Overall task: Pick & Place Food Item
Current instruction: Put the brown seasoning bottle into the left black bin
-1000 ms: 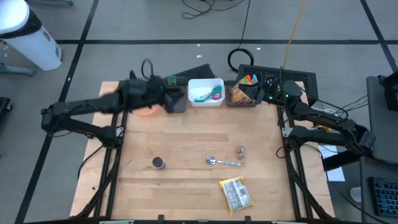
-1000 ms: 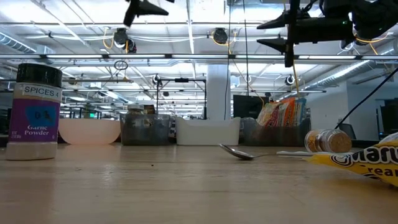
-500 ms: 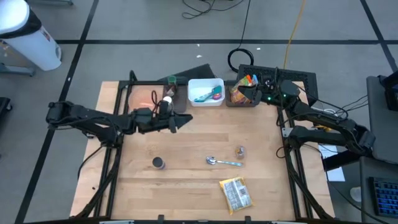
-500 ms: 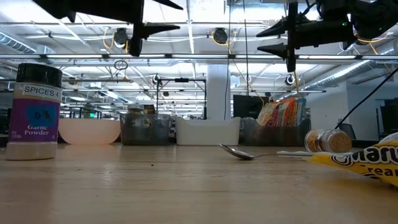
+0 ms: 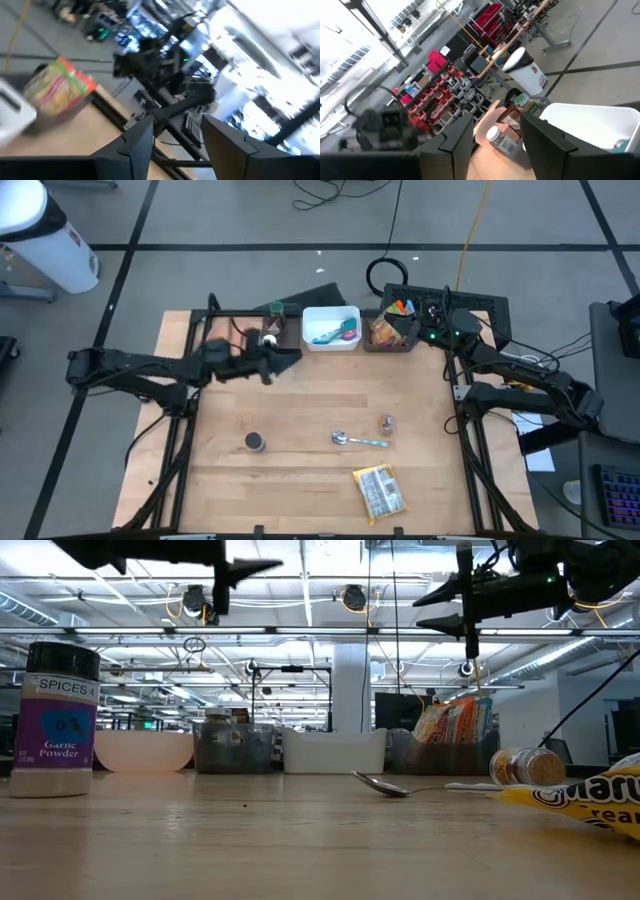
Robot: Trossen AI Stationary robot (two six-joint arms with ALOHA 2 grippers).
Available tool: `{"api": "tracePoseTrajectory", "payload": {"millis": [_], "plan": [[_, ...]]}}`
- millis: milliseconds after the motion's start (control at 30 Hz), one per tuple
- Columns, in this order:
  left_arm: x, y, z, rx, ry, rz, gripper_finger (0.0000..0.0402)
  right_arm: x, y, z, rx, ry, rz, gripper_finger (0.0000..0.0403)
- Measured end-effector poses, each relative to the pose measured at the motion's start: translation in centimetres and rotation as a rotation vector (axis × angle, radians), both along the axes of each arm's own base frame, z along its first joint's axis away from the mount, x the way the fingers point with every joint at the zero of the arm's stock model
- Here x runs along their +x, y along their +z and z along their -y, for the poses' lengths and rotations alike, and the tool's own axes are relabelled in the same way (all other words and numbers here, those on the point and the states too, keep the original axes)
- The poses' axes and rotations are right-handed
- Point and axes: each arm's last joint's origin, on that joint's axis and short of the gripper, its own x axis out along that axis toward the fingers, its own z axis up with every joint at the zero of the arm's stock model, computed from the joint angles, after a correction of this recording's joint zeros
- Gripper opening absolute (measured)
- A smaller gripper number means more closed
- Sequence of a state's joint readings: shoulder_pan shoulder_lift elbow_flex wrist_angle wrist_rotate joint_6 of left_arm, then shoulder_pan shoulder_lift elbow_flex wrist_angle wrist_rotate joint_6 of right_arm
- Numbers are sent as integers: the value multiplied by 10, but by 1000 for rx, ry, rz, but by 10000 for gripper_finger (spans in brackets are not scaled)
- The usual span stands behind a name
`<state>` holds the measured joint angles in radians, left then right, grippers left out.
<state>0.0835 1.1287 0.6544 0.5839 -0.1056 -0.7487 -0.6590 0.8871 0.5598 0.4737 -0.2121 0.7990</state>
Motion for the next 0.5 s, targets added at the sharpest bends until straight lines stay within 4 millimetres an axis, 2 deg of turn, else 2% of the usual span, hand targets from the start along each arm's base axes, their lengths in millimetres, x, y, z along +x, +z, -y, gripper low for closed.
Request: {"api": "tracePoseTrajectory", "payload": {"millis": [100, 233, 367, 500], "plan": [[-26, 19, -9, 110, -29, 27, 175, 0, -1, 0, 9, 2, -12, 155], [-73, 42, -12, 220, 28, 39, 175, 2, -6, -3, 35, 17, -53, 155], [-113, 48, -7, 256, 73, 5, 175, 7, -11, -9, 54, 49, -93, 155], [-138, 44, 1, 247, 50, -51, 175, 13, -14, -13, 31, 79, -123, 155]]}}
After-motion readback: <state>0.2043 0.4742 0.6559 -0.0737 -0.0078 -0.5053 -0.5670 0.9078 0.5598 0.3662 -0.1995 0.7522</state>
